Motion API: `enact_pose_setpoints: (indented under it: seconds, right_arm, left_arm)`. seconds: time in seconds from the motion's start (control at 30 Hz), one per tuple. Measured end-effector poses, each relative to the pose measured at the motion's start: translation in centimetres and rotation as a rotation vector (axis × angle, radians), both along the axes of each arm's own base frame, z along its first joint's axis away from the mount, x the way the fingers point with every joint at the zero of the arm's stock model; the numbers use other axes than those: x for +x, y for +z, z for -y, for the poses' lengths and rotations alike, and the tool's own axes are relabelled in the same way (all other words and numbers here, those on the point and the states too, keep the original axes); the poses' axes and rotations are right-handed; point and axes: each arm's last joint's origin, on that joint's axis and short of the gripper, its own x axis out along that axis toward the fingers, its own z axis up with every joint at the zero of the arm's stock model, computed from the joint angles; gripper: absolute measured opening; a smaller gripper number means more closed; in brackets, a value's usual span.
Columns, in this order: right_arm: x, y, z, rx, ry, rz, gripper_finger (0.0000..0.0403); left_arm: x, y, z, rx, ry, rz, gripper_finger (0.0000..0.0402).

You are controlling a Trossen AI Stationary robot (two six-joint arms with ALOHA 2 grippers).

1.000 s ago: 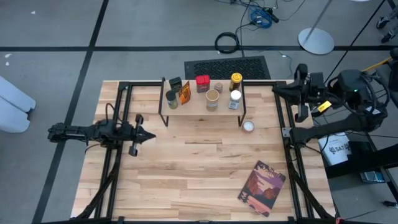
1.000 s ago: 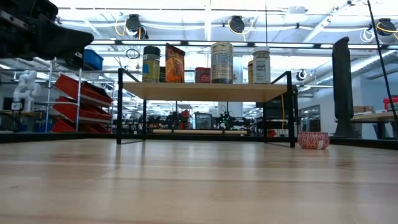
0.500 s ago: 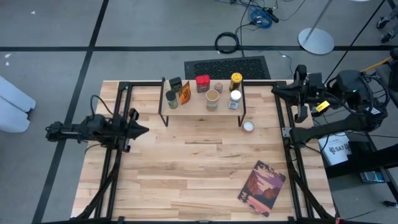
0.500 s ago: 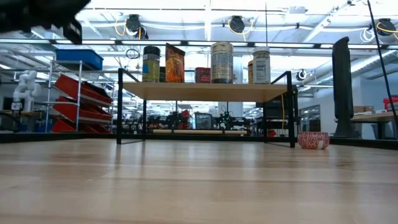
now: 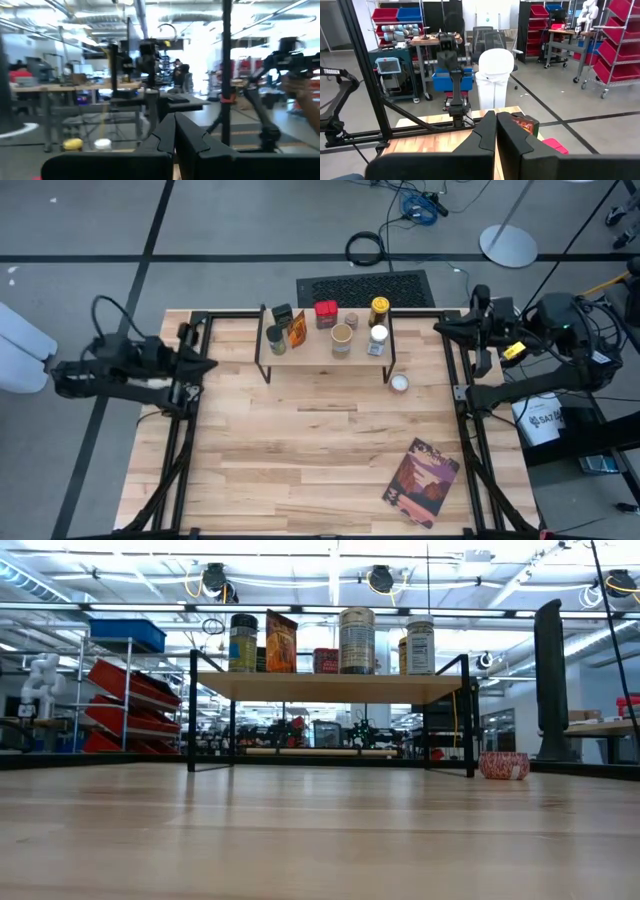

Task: Shelf spices
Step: Put the white spice bottle on the table

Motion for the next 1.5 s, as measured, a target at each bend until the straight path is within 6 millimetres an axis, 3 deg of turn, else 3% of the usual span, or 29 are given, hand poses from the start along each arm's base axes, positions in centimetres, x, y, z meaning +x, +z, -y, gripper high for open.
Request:
enact_pose_setpoints:
  seconds: [0.17, 0.33, 0.53, 0.77, 0.97, 1.17, 1.5]
  right_arm:
    - [0.6, -0.1, 0.0, 0.001, 0.0, -0.009, 0.0]
    - [1.5, -0.5, 0.0, -0.009, -0.001, -0.06, 0.0]
    - [3.3, -1.9, 0.1, -0.024, -0.064, -0.189, 0.0]
    - [4.3, -5.0, 0.3, -0.024, -0.139, -0.294, 0.0]
    - [2.7, -6.2, 0.5, 0.028, -0.192, -0.296, 0.0]
    - [0.8, -6.4, 0.8, 0.072, -0.308, -0.226, 0.0]
    - [1.3, -8.2, 0.8, 0.09, -0.341, -0.258, 0.0]
  left_arm:
    - [0.4, 4.2, -0.3, 0.017, 0.119, 0.006, 0.0009]
    - [1.8, 6.0, -0.4, 0.035, 0.175, -0.093, 0.0009]
    - [4.5, 5.8, -0.3, 0.174, 0.222, -0.137, 0.0009]
    - [6.6, 5.1, -0.1, 0.193, 0.219, -0.188, 0.0009]
    - [7.7, 4.6, -0.1, 0.098, 0.22, -0.219, 0.0009]
    - [7.8, 4.8, -0.4, 0.115, 0.246, -0.221, 0.002]
    - [7.9, 4.8, -0.6, 0.105, 0.222, -0.249, 0.004]
